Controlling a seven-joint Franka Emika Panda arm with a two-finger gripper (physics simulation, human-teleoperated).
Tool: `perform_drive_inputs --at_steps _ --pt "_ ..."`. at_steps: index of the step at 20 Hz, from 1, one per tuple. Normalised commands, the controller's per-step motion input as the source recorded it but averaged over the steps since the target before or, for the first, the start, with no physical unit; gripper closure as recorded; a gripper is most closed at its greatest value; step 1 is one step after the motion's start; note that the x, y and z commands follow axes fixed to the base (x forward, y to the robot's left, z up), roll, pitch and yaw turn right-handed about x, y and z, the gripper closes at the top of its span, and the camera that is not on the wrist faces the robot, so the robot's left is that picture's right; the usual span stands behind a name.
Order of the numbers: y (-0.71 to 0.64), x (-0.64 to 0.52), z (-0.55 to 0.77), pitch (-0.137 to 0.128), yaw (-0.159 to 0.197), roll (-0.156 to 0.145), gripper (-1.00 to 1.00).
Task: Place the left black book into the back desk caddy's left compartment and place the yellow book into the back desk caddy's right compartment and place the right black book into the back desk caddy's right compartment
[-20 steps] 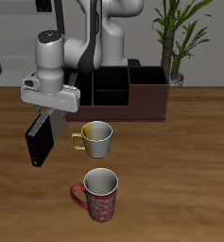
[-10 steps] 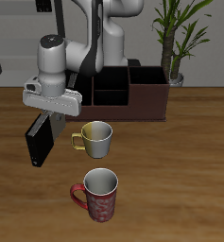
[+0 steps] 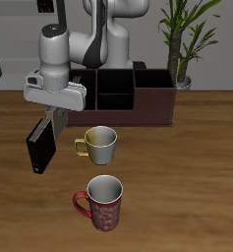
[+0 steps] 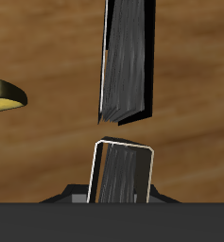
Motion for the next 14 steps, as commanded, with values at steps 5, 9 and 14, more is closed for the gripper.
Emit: perform_drive_inputs --at_steps 5,9,14 --pt "0.03 -0.05 0.33 -0.017 0.016 -0.012 1.0" --pt "0.04 -0.06 0.31 -0.02 -0.007 0.01 1.0" --pt "0.06 -0.04 0.33 -0.002 0.0 -0.012 1.0"
